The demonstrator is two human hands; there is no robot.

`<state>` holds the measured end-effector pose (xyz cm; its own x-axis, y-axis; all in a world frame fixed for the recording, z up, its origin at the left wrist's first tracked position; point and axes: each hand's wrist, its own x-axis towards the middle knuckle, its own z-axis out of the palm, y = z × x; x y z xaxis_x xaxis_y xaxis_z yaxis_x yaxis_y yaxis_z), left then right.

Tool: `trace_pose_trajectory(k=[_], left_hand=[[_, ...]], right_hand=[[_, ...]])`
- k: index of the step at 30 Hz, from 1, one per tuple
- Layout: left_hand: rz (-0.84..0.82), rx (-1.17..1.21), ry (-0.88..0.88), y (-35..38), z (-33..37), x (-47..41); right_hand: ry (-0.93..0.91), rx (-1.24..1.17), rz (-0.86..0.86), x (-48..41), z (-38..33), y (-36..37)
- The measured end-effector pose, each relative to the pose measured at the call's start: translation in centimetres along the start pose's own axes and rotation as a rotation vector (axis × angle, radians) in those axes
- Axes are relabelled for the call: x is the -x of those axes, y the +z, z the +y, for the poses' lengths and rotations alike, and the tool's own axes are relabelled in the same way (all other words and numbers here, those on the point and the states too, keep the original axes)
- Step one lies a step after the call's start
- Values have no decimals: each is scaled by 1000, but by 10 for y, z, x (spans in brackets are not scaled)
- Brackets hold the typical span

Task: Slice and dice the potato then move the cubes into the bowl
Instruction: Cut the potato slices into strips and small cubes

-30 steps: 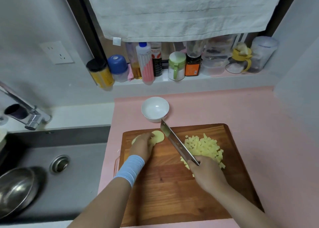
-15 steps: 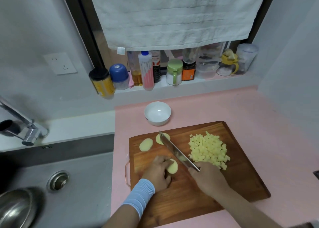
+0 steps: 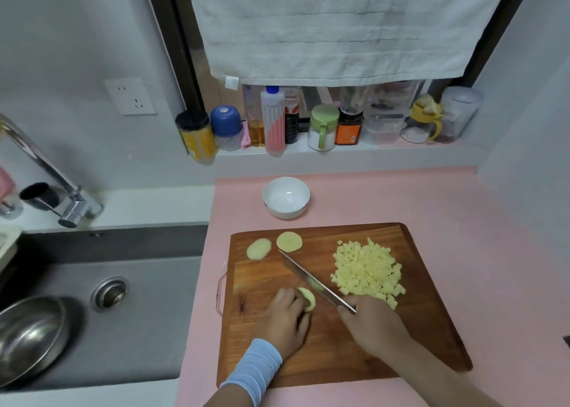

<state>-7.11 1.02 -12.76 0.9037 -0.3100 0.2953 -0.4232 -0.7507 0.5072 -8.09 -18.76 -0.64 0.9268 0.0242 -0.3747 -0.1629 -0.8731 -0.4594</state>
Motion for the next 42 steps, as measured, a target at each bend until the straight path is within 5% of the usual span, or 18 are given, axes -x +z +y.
trace_pose_trajectory(k=[11,21,30,42], left_hand=[[106,6,23,10,8,-1],[115,22,22,11,10,-2],[113,30,4,11,10,-2],[133,21,-12,8,12,0]], right_hand=[[-216,175,39,10,12,5],[-203,189,36,14,30,1],[-96,102,-167,-11,19,1],[-125,109,-122,-13,8,1]])
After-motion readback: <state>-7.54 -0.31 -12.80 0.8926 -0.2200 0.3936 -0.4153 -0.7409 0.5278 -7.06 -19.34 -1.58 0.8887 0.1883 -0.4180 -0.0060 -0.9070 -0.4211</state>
